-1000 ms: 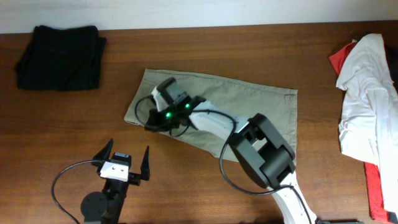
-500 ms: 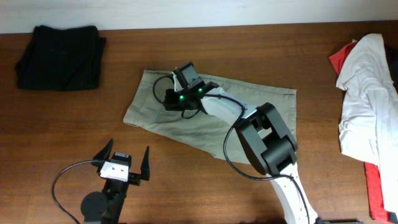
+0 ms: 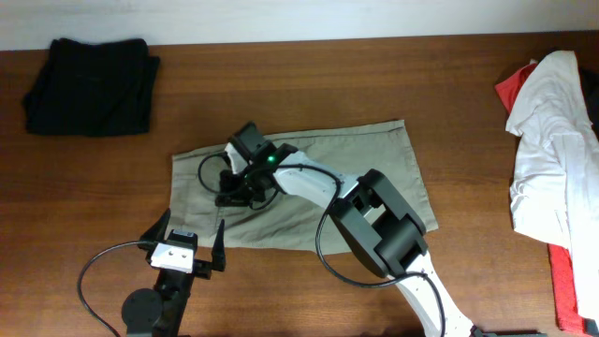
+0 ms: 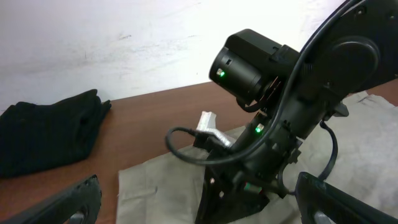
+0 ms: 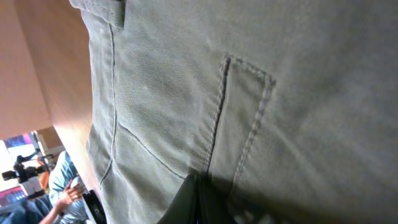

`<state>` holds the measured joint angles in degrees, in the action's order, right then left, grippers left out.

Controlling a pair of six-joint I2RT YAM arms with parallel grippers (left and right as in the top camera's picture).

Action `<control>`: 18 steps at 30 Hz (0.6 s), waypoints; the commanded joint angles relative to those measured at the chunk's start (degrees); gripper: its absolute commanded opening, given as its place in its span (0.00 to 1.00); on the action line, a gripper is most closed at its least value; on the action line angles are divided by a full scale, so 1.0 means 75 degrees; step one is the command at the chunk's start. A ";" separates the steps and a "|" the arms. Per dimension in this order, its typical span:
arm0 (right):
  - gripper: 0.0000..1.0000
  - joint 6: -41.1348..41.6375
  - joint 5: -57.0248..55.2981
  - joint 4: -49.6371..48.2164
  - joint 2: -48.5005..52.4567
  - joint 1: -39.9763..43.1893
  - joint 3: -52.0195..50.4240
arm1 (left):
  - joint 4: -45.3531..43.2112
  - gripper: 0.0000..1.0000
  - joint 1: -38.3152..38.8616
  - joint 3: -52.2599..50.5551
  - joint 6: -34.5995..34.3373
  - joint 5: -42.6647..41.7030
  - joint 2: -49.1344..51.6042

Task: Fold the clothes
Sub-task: 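Drag the khaki trousers with the right gripper to the table center and release, then grasp the trousers' right end with the right gripper and straighten it rightward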

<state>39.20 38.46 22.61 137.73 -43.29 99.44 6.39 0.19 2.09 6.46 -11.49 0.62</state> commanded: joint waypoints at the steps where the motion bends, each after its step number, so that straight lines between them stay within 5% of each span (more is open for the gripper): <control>1: 0.11 -0.0169 -0.0755 0.0111 -0.0417 -0.0125 0.0079 | 0.0003 0.99 -0.0055 -0.0044 0.0102 0.0052 -0.0029; 9: 0.41 -0.1559 -0.2923 0.2448 -0.1475 0.1294 0.1591 | 0.0003 0.99 -0.0055 -0.0044 0.0102 0.0052 -0.0029; 13: 0.80 -0.2430 -0.4427 0.4540 -0.1781 0.2646 0.2661 | 0.0003 0.99 -0.0055 -0.0044 0.0102 0.0052 -0.0029; 18: 0.81 -0.2428 -0.4966 0.6056 -0.2218 0.4669 0.3045 | 0.0003 0.99 -0.0055 -0.0044 0.0102 0.0052 -0.0029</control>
<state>22.04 4.67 66.19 125.08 -12.64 121.23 6.39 0.16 2.09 6.46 -11.49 0.62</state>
